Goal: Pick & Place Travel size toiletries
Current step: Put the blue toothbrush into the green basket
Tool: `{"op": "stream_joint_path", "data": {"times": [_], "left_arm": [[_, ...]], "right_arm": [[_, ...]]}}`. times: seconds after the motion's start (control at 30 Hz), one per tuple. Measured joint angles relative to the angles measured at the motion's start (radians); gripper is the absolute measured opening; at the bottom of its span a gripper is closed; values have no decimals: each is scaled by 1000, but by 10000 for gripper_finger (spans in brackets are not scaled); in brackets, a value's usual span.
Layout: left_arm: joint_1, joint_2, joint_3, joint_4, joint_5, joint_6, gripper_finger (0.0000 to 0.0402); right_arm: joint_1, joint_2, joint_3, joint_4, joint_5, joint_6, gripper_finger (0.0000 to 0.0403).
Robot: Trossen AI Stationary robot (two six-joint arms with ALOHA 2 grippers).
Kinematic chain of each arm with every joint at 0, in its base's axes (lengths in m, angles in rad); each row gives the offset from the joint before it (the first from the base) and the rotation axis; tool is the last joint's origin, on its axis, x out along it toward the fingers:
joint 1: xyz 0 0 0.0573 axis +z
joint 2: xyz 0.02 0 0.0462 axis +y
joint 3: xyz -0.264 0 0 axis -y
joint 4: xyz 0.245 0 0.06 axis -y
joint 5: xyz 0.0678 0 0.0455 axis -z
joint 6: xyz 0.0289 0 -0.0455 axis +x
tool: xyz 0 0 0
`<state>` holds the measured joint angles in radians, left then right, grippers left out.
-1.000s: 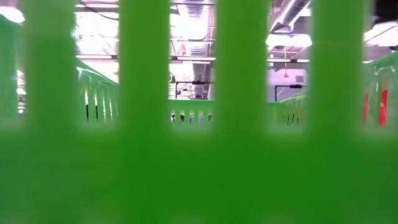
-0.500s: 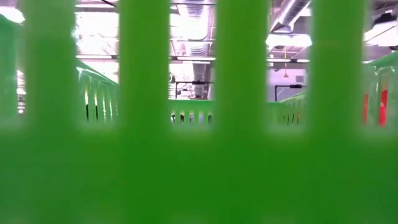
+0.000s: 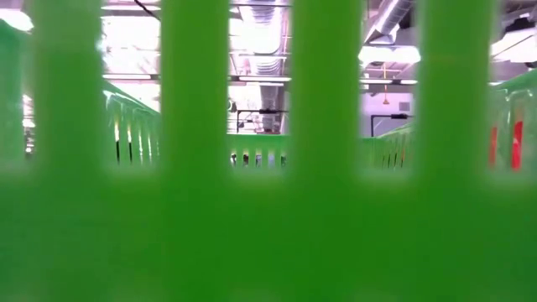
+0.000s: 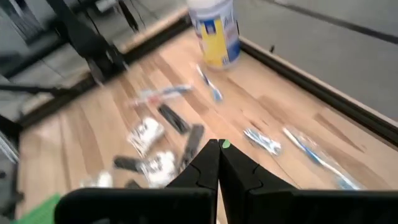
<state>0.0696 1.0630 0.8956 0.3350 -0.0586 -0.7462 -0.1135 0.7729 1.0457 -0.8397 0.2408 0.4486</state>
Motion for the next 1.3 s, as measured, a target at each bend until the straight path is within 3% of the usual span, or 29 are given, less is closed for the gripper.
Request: {"op": "stream_joint_path", "data": {"times": [0.43, 0.8, 1.0, 1.3], "left_arm": [[-3, 13, 177, -254, -2, 166, 1], [12, 167, 357, -600, 6, 431, 1], [78, 278, 363, -600, 70, 533, 1], [136, 444, 361, -499, 117, 616, 15]], "right_arm": [[-56, 271, 187, -228, -8, -129, 0], [-229, 423, 224, -262, -33, -289, 0], [-354, 566, 224, -256, -140, -536, 0], [-462, 783, 224, -217, -146, -870, 2]]}}
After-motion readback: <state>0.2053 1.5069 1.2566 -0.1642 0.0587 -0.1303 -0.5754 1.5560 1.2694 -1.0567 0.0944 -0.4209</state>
